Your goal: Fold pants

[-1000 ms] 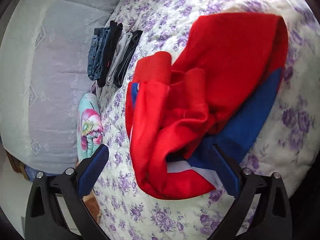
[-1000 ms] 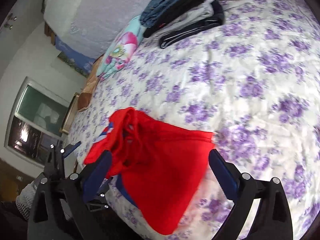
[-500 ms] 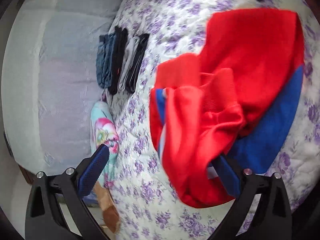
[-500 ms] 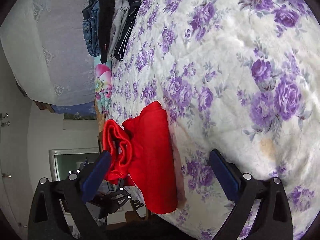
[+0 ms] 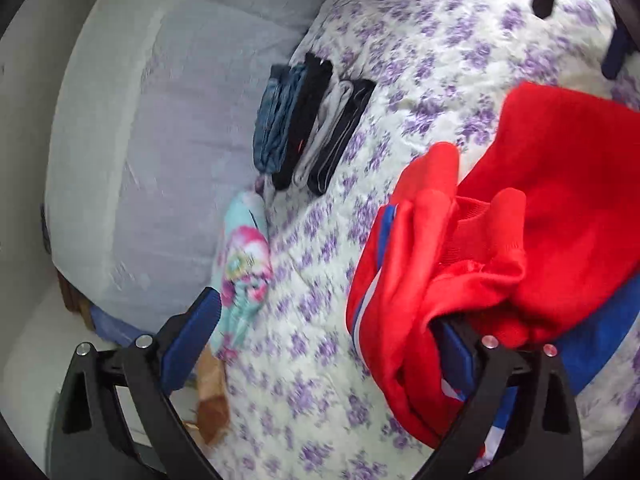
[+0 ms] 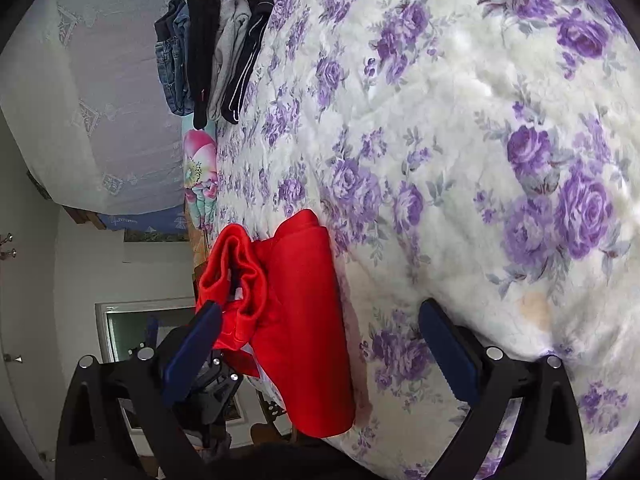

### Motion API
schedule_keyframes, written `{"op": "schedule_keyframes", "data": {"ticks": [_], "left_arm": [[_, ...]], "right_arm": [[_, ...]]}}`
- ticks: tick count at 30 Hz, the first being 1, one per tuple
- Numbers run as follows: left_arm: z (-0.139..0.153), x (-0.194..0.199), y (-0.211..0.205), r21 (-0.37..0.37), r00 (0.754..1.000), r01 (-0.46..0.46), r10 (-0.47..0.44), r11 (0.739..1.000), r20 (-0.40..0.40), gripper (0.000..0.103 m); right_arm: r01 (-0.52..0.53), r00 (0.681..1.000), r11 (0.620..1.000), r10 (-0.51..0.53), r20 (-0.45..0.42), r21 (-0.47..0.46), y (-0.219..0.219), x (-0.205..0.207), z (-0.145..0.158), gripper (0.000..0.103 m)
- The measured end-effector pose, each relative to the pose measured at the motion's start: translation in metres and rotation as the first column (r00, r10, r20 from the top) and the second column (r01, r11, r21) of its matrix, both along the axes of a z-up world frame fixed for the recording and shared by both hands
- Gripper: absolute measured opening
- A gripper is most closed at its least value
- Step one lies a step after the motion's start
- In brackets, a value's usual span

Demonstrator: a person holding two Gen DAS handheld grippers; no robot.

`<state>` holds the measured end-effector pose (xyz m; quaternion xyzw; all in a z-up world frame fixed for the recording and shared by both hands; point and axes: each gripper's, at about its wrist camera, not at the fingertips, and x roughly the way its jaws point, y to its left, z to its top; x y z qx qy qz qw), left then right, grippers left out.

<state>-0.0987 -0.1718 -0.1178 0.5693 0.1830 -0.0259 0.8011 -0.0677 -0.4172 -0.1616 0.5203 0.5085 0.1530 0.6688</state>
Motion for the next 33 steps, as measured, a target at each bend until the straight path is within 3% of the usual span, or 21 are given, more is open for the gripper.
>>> {"op": "schedule_keyframes", "data": {"ticks": [5,9,11,12,14,15,18,20,22,23,24,25,26,27,29,30,31,32,33], "left_arm": [[-0.014,0.007,-0.026,0.124,0.995,0.061,-0.069,0.99,0.068,0.098],[-0.02,-0.006,-0.03,0.216,0.984,0.165,-0.175,0.962,0.03,0.095],[-0.025,-0.01,-0.023,0.262,0.981,0.196,-0.192,0.945,-0.044,0.068],[-0.025,-0.008,-0.017,0.263,0.982,0.184,-0.165,0.947,-0.092,0.061],[-0.024,0.006,0.001,0.213,0.977,0.111,-0.068,0.971,-0.201,0.025],[-0.022,0.014,0.009,0.177,0.97,0.06,-0.015,0.982,-0.243,0.022],[-0.017,0.023,0.017,0.109,0.962,-0.002,0.032,0.994,-0.272,0.021],[-0.016,0.017,0.007,0.109,0.969,0.024,0.003,0.994,-0.248,0.024],[-0.017,0.008,-0.006,0.117,0.976,0.079,-0.053,0.99,-0.209,0.037],[-0.015,0.006,-0.011,0.099,0.975,0.089,-0.067,0.991,-0.212,0.035],[-0.007,0.009,-0.014,0.04,0.971,0.07,-0.059,0.997,-0.23,0.027],[0.006,0.015,-0.014,-0.065,0.963,0.017,-0.033,0.998,-0.266,0.017],[0.022,0.024,-0.01,-0.177,0.954,-0.048,-0.007,0.983,-0.3,0.015],[0.039,0.034,-0.004,-0.289,0.947,-0.114,0.016,0.951,-0.322,0.014],[0.071,0.044,0.012,-0.487,0.936,-0.21,0.029,0.848,-0.352,0.012],[0.089,0.044,0.018,-0.579,0.937,-0.22,0.005,0.785,-0.349,0.012],[0.102,0.037,0.02,-0.642,0.946,-0.188,-0.038,0.743,-0.321,0.012],[0.111,0.024,0.016,-0.664,0.958,-0.121,-0.088,0.738,-0.272,0.012],[0.115,0.007,0.008,-0.655,0.962,-0.022,-0.162,0.755,-0.219,0.012]], "right_arm": [[-0.007,1.0,1.0,0.007,0.022,0.011,0.0,-0.001,0.001,0.099],[-0.017,0.999,1.0,0.017,0.034,0.015,-0.001,-0.002,0.001,0.099],[-0.023,0.999,1.0,0.022,0.038,0.019,-0.001,-0.003,0.0,0.099],[-0.025,0.999,0.999,0.024,0.04,0.022,-0.001,-0.003,0.0,0.099],[-0.029,0.999,0.999,0.028,0.046,0.027,-0.002,-0.004,0.0,0.099],[-0.029,0.998,0.999,0.028,0.05,0.029,-0.002,-0.005,0.0,0.099],[-0.026,0.998,0.999,0.024,0.055,0.035,-0.003,-0.006,0.0,0.099],[-0.026,0.998,0.999,0.025,0.053,0.028,-0.003,-0.007,-0.001,0.099],[-0.029,0.998,0.999,0.028,0.048,0.016,-0.001,-0.006,0.0,0.099],[-0.031,0.998,0.999,0.03,0.047,0.011,0.001,-0.005,0.001,0.099],[-0.032,0.998,0.999,0.032,0.046,0.007,0.001,-0.005,0.001,0.099],[-0.033,0.998,0.999,0.033,0.047,0.006,0.002,-0.005,0.001,0.099],[-0.034,0.998,0.999,0.033,0.049,0.007,0.002,-0.005,0.002,0.099],[-0.035,0.998,0.999,0.034,0.054,0.009,0.002,-0.005,0.002,0.099],[-0.038,0.997,0.999,0.037,0.062,0.011,0.002,-0.005,0.002,0.099],[-0.041,0.997,0.999,0.04,0.065,0.01,0.002,-0.006,0.003,0.099],[-0.044,0.997,0.999,0.043,0.067,0.008,0.003,-0.006,0.003,0.099],[-0.046,0.997,0.999,0.046,0.069,0.007,0.003,-0.006,0.003,0.099],[-0.047,0.996,0.999,0.047,0.07,0.006,0.004,-0.006,0.003,0.099]]}}
